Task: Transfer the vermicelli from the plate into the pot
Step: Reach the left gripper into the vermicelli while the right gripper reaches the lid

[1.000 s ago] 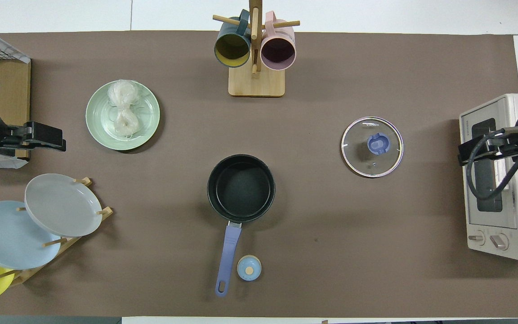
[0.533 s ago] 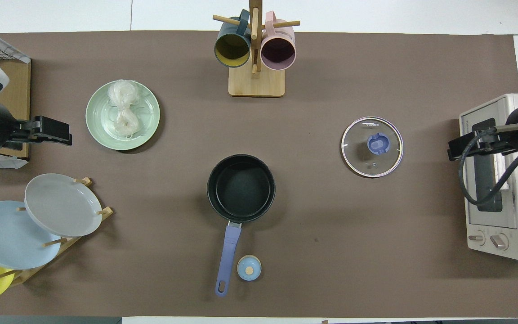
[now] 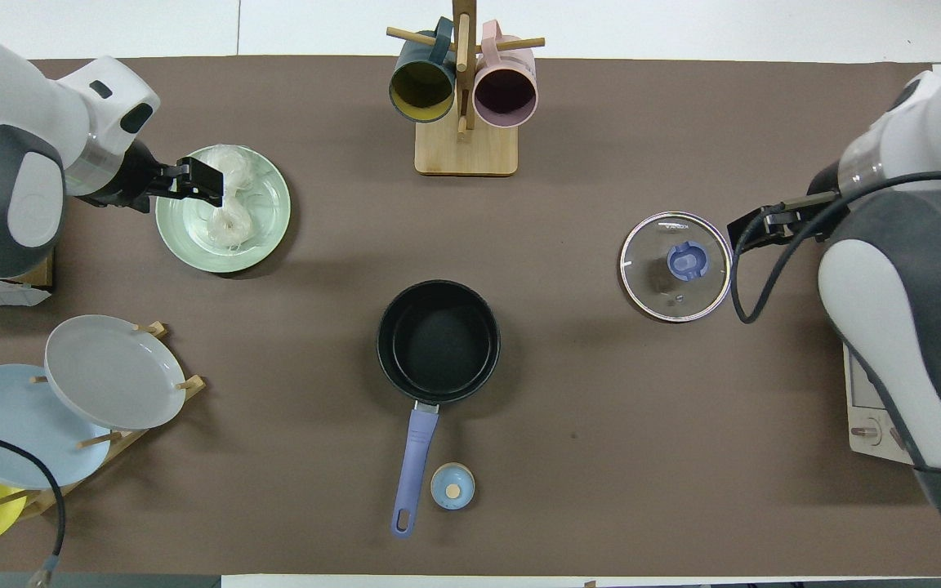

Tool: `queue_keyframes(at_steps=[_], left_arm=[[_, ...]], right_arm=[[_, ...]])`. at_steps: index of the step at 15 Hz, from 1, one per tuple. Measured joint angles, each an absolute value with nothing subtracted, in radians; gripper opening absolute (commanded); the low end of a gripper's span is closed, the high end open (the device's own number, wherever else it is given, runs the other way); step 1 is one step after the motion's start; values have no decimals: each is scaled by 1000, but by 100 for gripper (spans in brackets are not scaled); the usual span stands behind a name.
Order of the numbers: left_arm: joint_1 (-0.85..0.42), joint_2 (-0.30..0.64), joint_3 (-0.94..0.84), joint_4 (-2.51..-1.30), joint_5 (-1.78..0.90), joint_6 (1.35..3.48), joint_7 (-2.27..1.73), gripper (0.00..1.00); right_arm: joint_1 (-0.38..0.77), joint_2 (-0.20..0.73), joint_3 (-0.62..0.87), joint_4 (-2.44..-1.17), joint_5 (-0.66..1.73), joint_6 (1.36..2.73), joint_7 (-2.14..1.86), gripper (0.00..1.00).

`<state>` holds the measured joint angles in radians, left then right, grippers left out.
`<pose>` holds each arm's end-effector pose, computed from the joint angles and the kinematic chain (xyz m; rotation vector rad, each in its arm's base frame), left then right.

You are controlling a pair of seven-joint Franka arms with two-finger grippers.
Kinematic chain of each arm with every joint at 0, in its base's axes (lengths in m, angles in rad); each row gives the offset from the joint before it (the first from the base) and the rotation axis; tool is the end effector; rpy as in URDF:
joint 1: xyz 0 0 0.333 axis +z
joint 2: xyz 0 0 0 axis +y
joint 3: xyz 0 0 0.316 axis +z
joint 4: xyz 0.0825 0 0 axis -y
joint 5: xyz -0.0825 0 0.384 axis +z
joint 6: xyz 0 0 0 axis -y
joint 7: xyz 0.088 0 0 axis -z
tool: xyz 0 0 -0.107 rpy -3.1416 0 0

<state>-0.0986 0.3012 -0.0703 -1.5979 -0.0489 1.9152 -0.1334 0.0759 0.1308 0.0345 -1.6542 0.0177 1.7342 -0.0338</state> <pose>0.6432 -0.1084 0.4596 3.0727 -0.0246 0.0099 0.5945 0.0665 0.5233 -3.1129 -0.2194 0.0804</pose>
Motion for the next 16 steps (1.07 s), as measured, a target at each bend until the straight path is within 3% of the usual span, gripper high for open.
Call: queue_keyframes(at_steps=[3,8,14,15,16], left_arm=[[-98,381,-61,-1590,-47,2008,-134,100],[-100,489,-61,-1592,-12,2143,-168,100],[-101,526,-62,-1632,44,2228,-173,100],[-101,526,-63,-1645,49,2241,-174,88],[-101,526,-63,-1654,51,2246,-174,63]], right_arm=[[77,198,34,-1680,18,1829,-56,100],[75,211,32,-1832,18,2018,-110,100],[77,241,33,-1916,18,2122,-158,100],[77,255,33,-1922,18,2144,-172,100],[77,269,33,-1926,18,2161,-181,100]])
